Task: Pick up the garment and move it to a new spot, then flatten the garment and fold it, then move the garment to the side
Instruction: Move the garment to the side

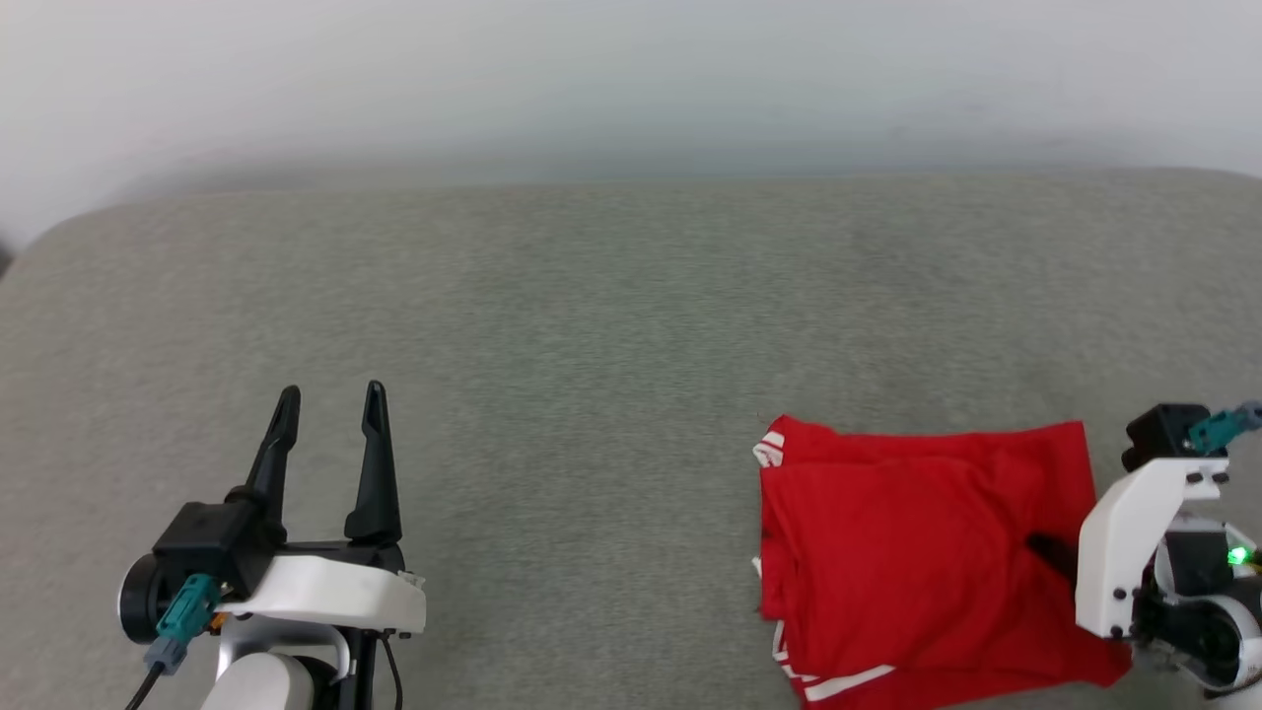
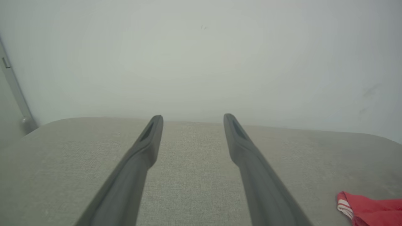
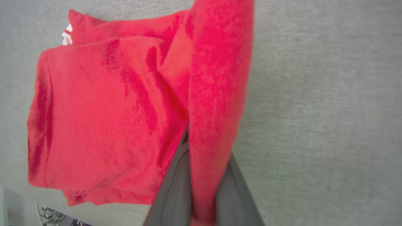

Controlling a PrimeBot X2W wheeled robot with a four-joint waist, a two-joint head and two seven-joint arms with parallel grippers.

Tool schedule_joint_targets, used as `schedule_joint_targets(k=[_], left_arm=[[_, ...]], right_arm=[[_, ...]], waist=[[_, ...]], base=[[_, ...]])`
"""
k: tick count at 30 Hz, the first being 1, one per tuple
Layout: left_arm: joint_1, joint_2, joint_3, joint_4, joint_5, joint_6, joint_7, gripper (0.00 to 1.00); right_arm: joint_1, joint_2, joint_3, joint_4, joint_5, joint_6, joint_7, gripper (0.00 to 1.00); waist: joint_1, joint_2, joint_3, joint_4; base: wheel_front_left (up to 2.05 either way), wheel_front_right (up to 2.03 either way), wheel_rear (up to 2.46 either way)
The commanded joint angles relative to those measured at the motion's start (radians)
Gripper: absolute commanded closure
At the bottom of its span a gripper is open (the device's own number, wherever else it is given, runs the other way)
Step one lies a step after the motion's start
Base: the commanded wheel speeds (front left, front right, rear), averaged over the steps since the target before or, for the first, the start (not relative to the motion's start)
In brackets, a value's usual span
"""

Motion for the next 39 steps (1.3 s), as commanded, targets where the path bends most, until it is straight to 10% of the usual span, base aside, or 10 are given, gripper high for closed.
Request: schedule_joint_targets(k=[1, 14, 34, 36, 37, 39], left_arm=[[-0.003, 0.009, 0.001, -0.009, 0.001, -0.004, 0.001, 0.0], [-0.098, 0.036, -0.014, -0.099, 0.044, 0.009, 0.033, 0.0], [-0.399, 0.123, -0.057, -0.272, 0.145, -0.031, 0.174, 0.0], [-0.403, 0.129, -0.057, -0.281, 0.147, -0.031, 0.18, 0.0], [-0.403, 0.131, -0.058, -0.283, 0.146, -0.03, 0.182, 0.0], [-0.4, 0.133, -0.057, -0.285, 0.146, -0.027, 0.183, 0.0]], right_arm=[[-0.032, -0.016, -0.001, 0.005, -0.028, -0.001, -0.014, 1.0], [-0.213, -0.048, -0.03, 0.128, -0.107, -0.001, -0.168, 1.0], [-0.582, -0.133, -0.324, 0.452, -0.314, -0.001, -0.54, 1.0], [-0.594, -0.119, -0.334, 0.482, -0.343, -0.001, -0.582, 0.58], [-0.6, -0.108, -0.34, 0.497, -0.349, -0.001, -0.602, 0.13], [-0.608, -0.096, -0.346, 0.522, -0.373, -0.001, -0.65, 0.0]], waist=[[-0.0001, -0.0001, 0.014, -0.086], [-0.0001, -0.0001, 0.185, -0.328], [-0.0001, -0.0001, 0.564, -0.332], [-0.0001, -0.0001, 0.576, -0.329], [-0.0001, -0.0001, 0.577, -0.328], [-0.0001, -0.0001, 0.577, -0.327]], base=[[0.0, 0.0, 0.0], [0.0, 0.0, 0.0], [0.0, 0.0, 0.0], [0.0, 0.0, 0.0], [0.0, 0.0, 0.0], [0.0, 0.0, 0.0]])
